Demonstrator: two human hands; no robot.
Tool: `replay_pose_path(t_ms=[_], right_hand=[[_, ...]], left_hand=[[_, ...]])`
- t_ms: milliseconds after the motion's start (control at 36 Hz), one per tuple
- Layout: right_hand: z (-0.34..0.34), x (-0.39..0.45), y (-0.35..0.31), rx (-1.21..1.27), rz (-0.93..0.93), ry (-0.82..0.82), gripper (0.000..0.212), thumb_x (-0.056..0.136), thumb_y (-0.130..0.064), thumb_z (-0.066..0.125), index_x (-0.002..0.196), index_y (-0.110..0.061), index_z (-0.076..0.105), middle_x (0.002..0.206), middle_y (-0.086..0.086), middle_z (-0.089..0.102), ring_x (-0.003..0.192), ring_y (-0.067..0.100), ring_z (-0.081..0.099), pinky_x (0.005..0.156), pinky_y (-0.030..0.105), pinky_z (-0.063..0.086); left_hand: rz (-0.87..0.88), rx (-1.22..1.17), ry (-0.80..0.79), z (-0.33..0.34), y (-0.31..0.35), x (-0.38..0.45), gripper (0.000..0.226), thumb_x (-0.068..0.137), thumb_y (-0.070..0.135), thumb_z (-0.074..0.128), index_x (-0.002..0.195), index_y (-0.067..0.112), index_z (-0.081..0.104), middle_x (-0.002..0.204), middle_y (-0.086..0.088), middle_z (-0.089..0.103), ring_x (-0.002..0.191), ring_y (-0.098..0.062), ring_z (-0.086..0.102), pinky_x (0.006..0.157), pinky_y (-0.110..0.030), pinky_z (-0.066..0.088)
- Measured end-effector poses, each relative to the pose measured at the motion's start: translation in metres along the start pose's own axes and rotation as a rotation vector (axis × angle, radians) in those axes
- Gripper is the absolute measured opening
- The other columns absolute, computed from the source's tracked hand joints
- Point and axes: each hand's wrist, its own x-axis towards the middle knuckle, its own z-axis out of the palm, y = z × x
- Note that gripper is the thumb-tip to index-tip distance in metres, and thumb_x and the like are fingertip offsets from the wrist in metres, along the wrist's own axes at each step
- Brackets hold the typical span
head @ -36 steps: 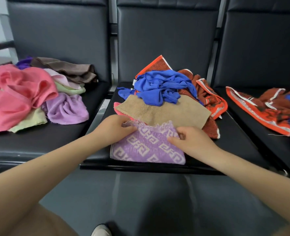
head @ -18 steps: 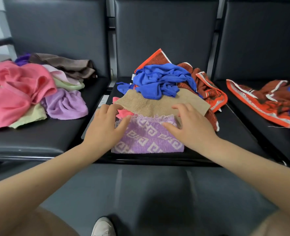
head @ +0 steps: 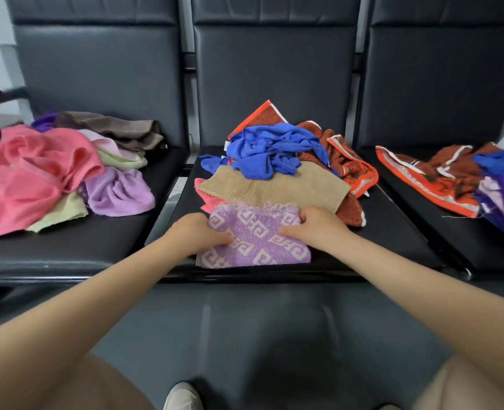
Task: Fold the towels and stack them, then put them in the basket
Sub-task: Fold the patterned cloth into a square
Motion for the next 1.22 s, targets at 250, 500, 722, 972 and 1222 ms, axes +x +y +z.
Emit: replay_pose_path(t_ms=[250,500,722,972,1222], right_hand=[[-0.009,0.015,-0.020,0.476,-0.030,0.049,0.017,0.087,-0.027,0.065,0.101,-0.018,0.062,0.099,0.000,0.066,0.095,0.021,0.064,0.086,0.036,0.052],[-0.076,0.013,0.020,0.968,0.115,0.240,0.019,0.093,-0.015,0.061,0.111,-0.011,0.061,0.113,0.011,0.068,0.102,0.026,0.066,0.093,0.043,0.053],[-0.138,-0.024,0.110,1.024,0.137,0.387,0.013,0.093,-0.014,0.061,0.106,-0.012,0.065,0.108,0.010,0.070,0.093,0.021,0.067,0.079,0.033,0.055],[-0.222,-0.062,0.211,0.472,0.188,0.810,0.015,0.092,-0.020,0.061,0.086,-0.007,0.066,0.077,0.002,0.060,0.071,0.013,0.052,0.056,0.022,0.035],[-0.264,-0.086,0.324,0.068,0.653,0.628,0.048,0.085,-0.045,0.065,0.119,-0.011,0.058,0.116,0.010,0.061,0.109,0.031,0.059,0.084,0.034,0.046]], left_hand=[[0.020,-0.829,-0.003,-0.016,0.029,0.002,0.035,0.072,0.018,0.077,0.104,0.017,0.066,0.104,-0.007,0.069,0.086,-0.021,0.069,0.071,-0.030,0.055],[0.096,-1.106,0.034,-0.010,0.110,0.012,0.041,0.063,0.026,0.076,0.101,0.015,0.065,0.108,-0.011,0.068,0.092,-0.026,0.068,0.087,-0.046,0.056],[0.438,-1.053,0.230,0.054,0.201,0.003,0.020,0.095,0.018,0.055,0.115,0.014,0.056,0.115,-0.002,0.062,0.104,-0.016,0.060,0.086,-0.029,0.049],[0.530,-1.043,-0.036,0.106,0.331,0.009,0.029,0.091,0.010,0.060,0.119,0.017,0.053,0.105,0.000,0.063,0.091,-0.014,0.063,0.077,-0.026,0.053],[0.496,-0.750,-0.355,0.184,0.441,0.008,0.049,0.088,0.026,0.058,0.133,0.013,0.047,0.127,-0.008,0.057,0.115,-0.026,0.056,0.101,-0.039,0.045]])
